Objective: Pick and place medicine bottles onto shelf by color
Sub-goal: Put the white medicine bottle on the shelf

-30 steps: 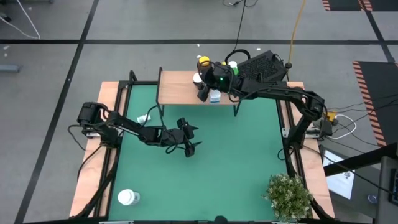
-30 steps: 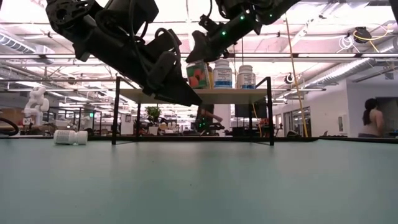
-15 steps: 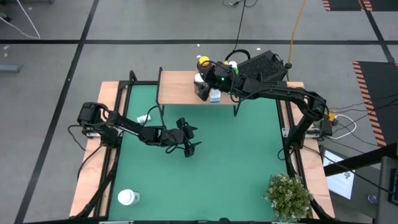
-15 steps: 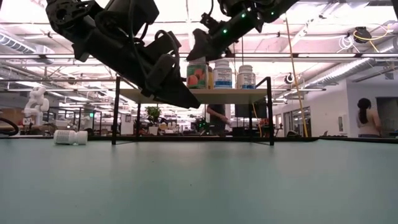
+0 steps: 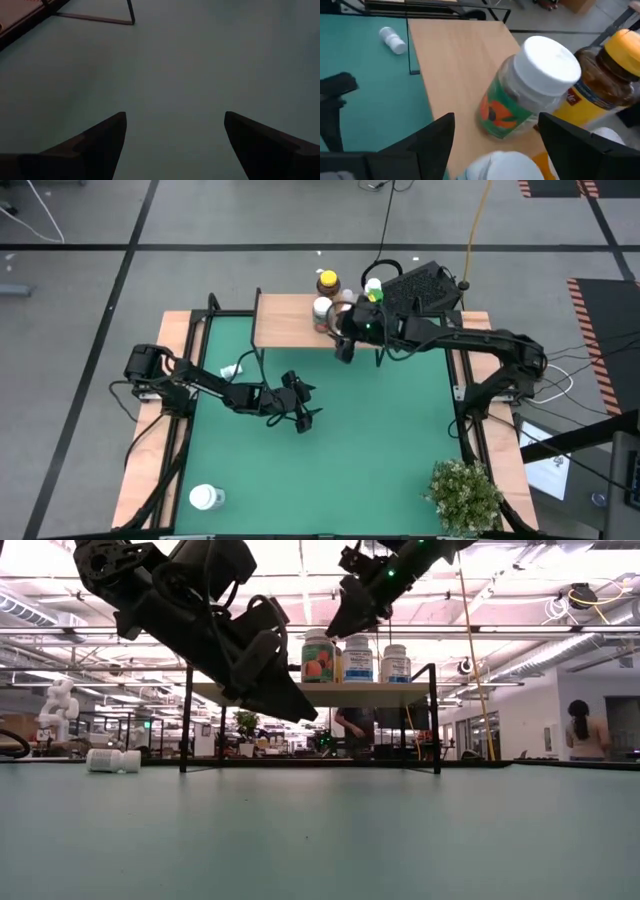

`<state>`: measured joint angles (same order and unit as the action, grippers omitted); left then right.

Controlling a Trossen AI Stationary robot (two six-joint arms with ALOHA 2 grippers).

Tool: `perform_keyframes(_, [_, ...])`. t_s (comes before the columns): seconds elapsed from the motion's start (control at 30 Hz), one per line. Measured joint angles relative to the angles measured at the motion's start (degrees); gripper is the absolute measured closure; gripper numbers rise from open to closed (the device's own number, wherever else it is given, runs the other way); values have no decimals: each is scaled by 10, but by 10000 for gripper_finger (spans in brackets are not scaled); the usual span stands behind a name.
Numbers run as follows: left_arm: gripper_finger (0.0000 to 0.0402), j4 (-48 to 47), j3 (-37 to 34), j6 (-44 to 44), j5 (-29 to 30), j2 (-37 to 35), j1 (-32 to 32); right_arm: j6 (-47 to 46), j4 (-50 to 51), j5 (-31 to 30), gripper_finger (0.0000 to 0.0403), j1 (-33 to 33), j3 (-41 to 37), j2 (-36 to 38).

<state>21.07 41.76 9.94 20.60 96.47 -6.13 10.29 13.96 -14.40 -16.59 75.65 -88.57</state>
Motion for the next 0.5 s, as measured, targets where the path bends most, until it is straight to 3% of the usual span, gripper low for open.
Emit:
perform_keyframes(0.23, [66,-4,0,13,0,0,-5,97,-11,-50,147,59,-27,1])
perform_keyframes(0.37, [66,-12,0,12,0,0,-8,201,-62,-53,155,85,-57,2])
perform_keyframes(0.5, [66,-36,0,18,0,0,-8,248,-83,-50,167,107,-84,3])
